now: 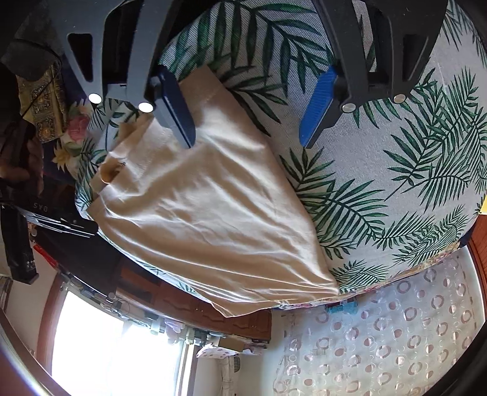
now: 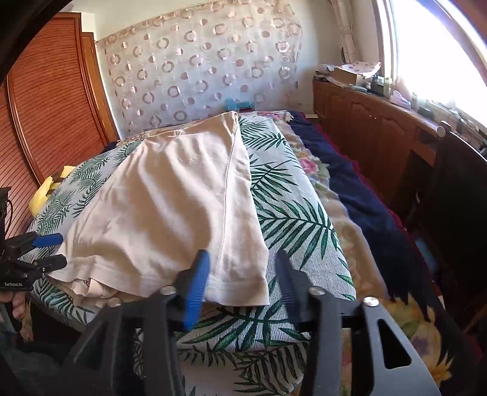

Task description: Fold small clothes

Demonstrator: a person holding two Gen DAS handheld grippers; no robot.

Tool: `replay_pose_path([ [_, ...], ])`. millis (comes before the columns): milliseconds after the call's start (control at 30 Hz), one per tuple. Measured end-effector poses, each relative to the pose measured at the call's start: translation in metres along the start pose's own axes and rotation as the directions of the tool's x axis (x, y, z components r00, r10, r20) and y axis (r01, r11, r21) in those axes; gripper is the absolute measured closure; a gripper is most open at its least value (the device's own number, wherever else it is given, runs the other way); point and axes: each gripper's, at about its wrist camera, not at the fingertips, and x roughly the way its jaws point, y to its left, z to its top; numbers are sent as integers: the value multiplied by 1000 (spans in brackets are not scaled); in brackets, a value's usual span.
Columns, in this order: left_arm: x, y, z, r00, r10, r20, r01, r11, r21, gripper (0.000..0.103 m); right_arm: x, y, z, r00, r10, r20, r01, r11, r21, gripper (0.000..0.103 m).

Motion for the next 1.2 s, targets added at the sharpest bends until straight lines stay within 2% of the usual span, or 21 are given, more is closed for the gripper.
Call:
replay_pose_path([
  [67,-1,-3,0,1000,-6,-4,6,1000,6,40,1,0,1,1000,0,2,0,1000,1,52],
  [233,-3,-6,-3,1000,-6,-7,6,1000,14,41,8,8,-4,1000,-6,18,6,1000,-13,51],
  [400,-3,-7,-7,1000,-9,-12,9,1000,15,41,7,12,-6,999,-9,40,10,1000,-27,45],
  [467,-5,-7,-10,1000,-14,-11,15,1000,18,41,7,13,-6,999,-8,48,9,999,-32,38],
  [533,-5,-10,-13,999,-48,-21,48,999,23,67,6,15,-6,998,-6,57,8,999,-40,31],
  [567,-7,-11,-14,998,-60,-18,60,998,24,68,6,17,-6,998,-3,61,6,999,-45,28],
  [633,-8,-15,-16,997,-72,-21,73,997,39,81,6,20,-7,998,8,63,-5,999,-54,27],
  [700,-10,-16,-15,997,-76,-13,77,996,41,91,6,25,-7,998,31,60,-27,997,-68,26],
  [867,-35,-19,6,991,-106,83,102,994,48,93,8,44,-8,993,110,41,-104,987,-125,21],
  [1067,-59,-23,51,975,-125,186,114,991,70,94,11,73,-9,968,251,3,-244,943,-225,20],
  [1200,-61,-21,78,966,-130,224,117,991,71,94,21,86,-12,962,271,-21,-265,916,-302,19],
])
